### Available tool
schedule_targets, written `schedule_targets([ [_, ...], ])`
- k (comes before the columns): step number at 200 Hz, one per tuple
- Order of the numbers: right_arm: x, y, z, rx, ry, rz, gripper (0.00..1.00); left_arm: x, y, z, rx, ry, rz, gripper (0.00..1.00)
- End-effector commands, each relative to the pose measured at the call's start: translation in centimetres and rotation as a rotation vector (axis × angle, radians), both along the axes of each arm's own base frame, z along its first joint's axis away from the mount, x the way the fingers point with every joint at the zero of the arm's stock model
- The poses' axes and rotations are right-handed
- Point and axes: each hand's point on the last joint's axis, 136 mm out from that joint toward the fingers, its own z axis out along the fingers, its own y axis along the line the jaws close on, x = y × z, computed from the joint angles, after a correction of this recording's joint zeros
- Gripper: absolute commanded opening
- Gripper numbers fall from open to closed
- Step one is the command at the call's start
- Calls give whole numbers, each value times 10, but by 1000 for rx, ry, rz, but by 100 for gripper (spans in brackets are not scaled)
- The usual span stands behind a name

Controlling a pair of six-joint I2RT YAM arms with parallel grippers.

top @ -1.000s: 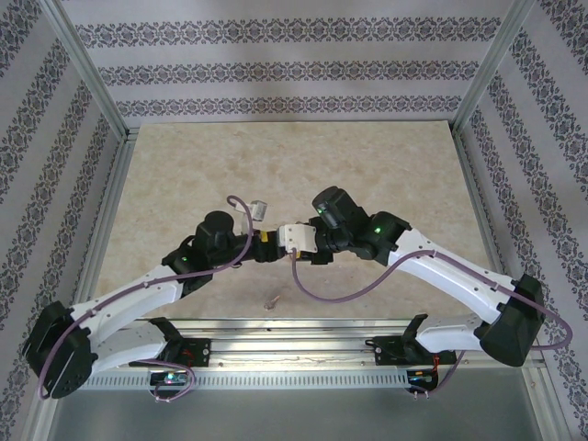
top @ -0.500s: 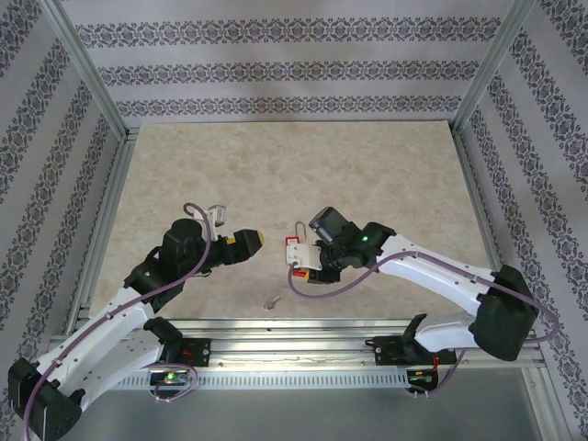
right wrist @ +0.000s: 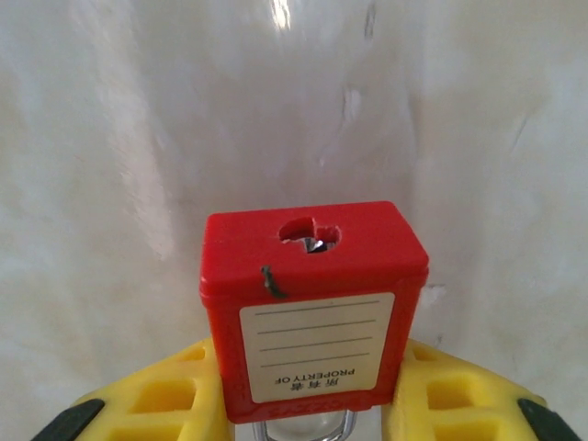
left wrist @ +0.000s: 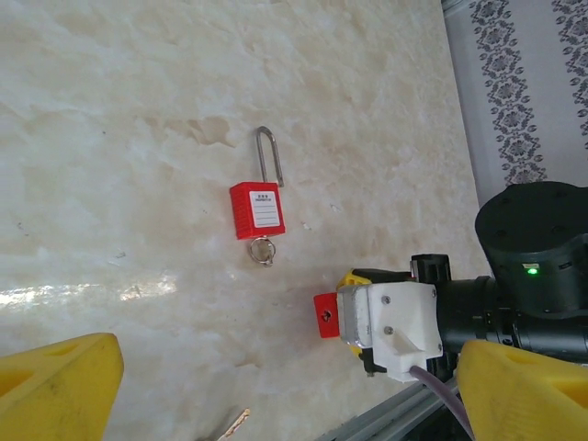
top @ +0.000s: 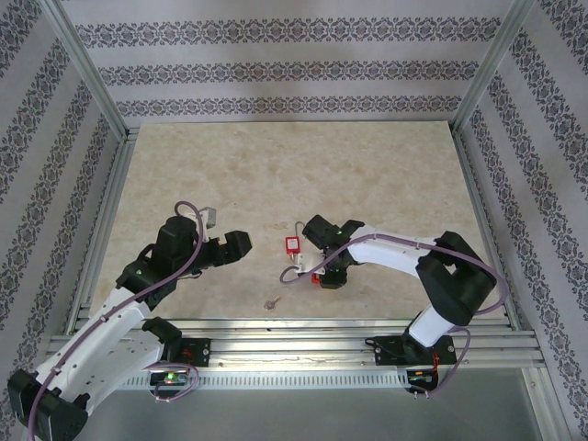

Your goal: Unlock with the key

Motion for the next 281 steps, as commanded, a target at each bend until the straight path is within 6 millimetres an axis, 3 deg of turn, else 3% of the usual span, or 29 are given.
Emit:
schedule_targets([
  [1,19,-8,12,-61,-67,-10,48,-1,3,6,1,-15,-21,94],
  [34,16,12,47,61,-71,-63,80,-1,5,6,-12,-12,-15,94],
  [40,15,17,55,88,-78,-78,81,-1,5,7,-14,-14,-14,94],
  [73,14,51,117,345,-77,-341,83,-3,7,10,-21,-19,-4,95],
  [90,11,76,132,448,81,-696,64,-5,11,14,-22,-34,9,96],
  [103,-11,102,119,438,314,-856,48,-9,15,15,-24,-40,24,96],
  [123,-38,140,91,425,434,-961,48,-14,19,16,-37,-48,40,96],
  [142,-48,158,65,409,531,-1055,48,-20,22,18,-45,-52,48,96],
  [155,-51,159,50,367,517,-1085,46,-25,23,19,-45,-55,46,96],
  [171,-54,162,46,370,527,-1103,46,-29,26,20,-40,-60,47,96],
  [230,-60,143,17,283,500,-1156,48,-35,29,18,-39,-62,52,96],
  [281,-58,141,5,274,508,-1161,48,-35,29,18,-36,-61,50,96],
])
